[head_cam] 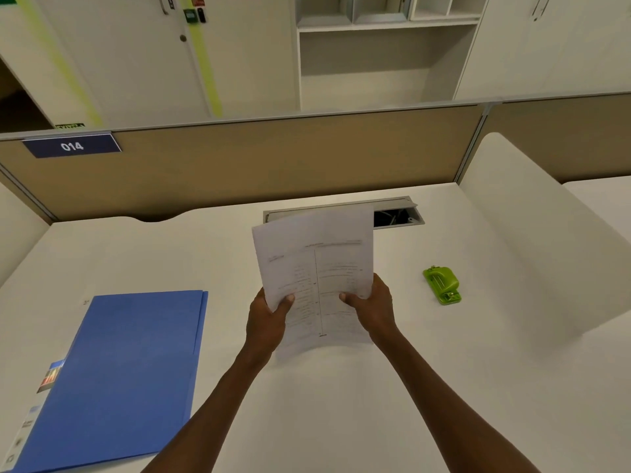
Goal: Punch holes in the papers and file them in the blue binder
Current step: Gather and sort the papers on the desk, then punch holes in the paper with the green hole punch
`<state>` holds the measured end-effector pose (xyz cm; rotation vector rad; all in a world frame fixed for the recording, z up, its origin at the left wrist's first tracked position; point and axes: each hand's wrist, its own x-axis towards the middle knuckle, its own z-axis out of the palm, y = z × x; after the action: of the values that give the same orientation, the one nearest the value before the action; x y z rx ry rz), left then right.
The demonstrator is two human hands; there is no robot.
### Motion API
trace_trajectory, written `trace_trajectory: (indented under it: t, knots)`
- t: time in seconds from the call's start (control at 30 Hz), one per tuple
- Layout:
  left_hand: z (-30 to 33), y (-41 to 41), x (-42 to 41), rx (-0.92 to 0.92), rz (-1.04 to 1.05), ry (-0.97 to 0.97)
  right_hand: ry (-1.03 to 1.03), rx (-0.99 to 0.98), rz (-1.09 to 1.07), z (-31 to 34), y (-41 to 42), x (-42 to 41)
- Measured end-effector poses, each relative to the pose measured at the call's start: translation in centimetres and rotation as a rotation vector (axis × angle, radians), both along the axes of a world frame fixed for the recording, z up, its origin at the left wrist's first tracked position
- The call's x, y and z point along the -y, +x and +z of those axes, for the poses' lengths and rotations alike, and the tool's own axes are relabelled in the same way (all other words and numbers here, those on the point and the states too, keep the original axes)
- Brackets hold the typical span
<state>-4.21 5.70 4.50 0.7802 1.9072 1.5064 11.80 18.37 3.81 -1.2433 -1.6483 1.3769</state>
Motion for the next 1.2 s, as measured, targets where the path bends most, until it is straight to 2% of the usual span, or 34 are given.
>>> trace_trajectory:
  t: [0.2, 0.5, 0.57, 0.7, 0.77, 0.93, 1.07, 1.2]
  knots:
    - [-0.3, 0.7, -0.4, 0.062, -0.092, -0.074, -0.230, 0.125, 0.038, 0.3, 2.8, -1.4]
    - [-2.8, 5.4, -3.5, 0.193, -0.097, -0.149, -0.287, 0.246, -0.017, -1.4, 7.7, -4.6]
    - [-3.4, 6.5, -4.6, 0.229, -0.088, -0.172, -0.251, 0.318, -0.079, -1.6, 9.0, -6.2]
    - [-4.6, 8.5, -6.8, 0.268, -0.079, -0.208, 0.092, 0.560, -0.200, -1.2, 12.2, -10.1]
    - [-5.1, 9.4, -7.7, 0.273, -0.070, -0.234, 0.168, 0.640, -0.226, -1.3, 13.5, -12.2]
    - [-6.0, 10.7, -9.5, 0.295, -0.062, -0.279, 0.097, 0.641, -0.246, -1.8, 14.7, -15.7]
    - [-6.4, 11.2, -10.9, 0.309, -0.050, -0.300, 0.139, 0.728, -0.162, -2.5, 14.9, -16.8]
    - [-6.7, 11.7, -12.0, 0.315, -0.059, -0.313, 0.158, 0.716, -0.166, -2.9, 15.0, -17.1]
